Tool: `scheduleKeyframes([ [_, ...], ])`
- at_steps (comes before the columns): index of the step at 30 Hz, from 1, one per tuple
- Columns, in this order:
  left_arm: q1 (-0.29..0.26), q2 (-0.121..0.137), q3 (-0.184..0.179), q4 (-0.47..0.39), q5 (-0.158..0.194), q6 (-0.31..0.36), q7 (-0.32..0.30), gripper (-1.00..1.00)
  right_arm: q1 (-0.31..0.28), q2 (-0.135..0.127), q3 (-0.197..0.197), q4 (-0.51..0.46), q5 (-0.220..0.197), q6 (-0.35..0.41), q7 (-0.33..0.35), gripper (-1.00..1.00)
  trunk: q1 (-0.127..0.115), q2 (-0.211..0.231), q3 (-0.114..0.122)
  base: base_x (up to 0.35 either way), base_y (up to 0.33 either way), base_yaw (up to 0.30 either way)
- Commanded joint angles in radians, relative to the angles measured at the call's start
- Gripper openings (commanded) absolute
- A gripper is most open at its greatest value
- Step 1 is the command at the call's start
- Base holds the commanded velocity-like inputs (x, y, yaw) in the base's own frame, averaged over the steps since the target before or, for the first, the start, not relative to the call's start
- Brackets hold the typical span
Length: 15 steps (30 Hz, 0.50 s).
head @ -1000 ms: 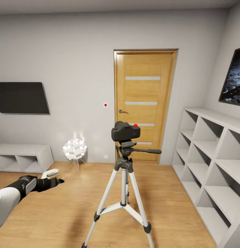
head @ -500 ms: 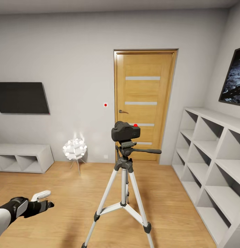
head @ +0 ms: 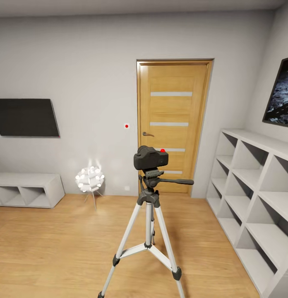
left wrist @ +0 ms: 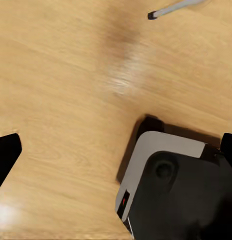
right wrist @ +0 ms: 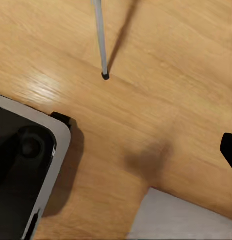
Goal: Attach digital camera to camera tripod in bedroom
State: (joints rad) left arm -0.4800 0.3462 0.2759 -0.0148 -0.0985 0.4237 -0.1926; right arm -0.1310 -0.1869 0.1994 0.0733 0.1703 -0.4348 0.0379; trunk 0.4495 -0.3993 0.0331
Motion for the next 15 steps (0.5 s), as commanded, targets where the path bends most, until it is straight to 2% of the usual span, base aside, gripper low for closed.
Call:
scheduleKeyframes([
  [1, 0.042, -0.004, 0.010, -0.002, -0.010, 0.004, -0.003, 1.00, 0.009, 0.013, -0.004, 0.004, 0.005, 0.030, -0.009, 1.00, 0.000, -0.001, 0.000, 0.000, 0.000, 0.000],
  [3, 0.080, -0.007, 0.010, -0.002, -0.009, 0.003, -0.003, 1.00, 0.023, 0.029, -0.005, 0.004, 0.002, 0.057, -0.017, 1.00, 0.000, -0.001, 0.000, 0.000, 0.000, 0.000],
  [4, 0.134, -0.010, 0.010, -0.002, -0.010, 0.001, -0.003, 1.00, 0.044, 0.047, -0.005, 0.005, -0.008, 0.082, -0.026, 1.00, 0.000, -0.001, 0.000, 0.000, 0.000, 0.000],
  [6, 0.181, -0.014, 0.009, -0.002, -0.010, 0.001, -0.002, 1.00, 0.064, 0.061, -0.006, 0.005, -0.033, 0.097, -0.033, 1.00, 0.000, -0.001, 0.000, 0.000, 0.000, 0.000],
  [9, 0.222, -0.024, 0.008, -0.002, -0.010, 0.000, -0.002, 1.00, 0.086, 0.072, -0.007, 0.005, -0.072, 0.107, -0.037, 1.00, 0.000, -0.001, 0.000, 0.000, 0.000, 0.000],
  [11, 0.247, -0.036, 0.007, -0.002, -0.009, 0.000, 0.000, 1.00, 0.098, 0.078, -0.007, 0.005, -0.103, 0.112, -0.039, 1.00, 0.000, -0.001, 0.000, 0.000, 0.000, 0.000],
  [12, 0.273, -0.053, 0.007, -0.002, -0.009, 0.000, 0.004, 1.00, 0.109, 0.082, -0.007, 0.005, -0.133, 0.120, -0.041, 1.00, 0.000, -0.001, 0.000, 0.000, 0.000, 0.000],
  [15, 0.310, -0.077, 0.007, -0.002, -0.009, 0.001, 0.020, 1.00, 0.125, 0.086, -0.007, 0.005, -0.170, 0.152, -0.048, 1.00, 0.000, -0.001, 0.000, 0.000, 0.000, 0.000],
])
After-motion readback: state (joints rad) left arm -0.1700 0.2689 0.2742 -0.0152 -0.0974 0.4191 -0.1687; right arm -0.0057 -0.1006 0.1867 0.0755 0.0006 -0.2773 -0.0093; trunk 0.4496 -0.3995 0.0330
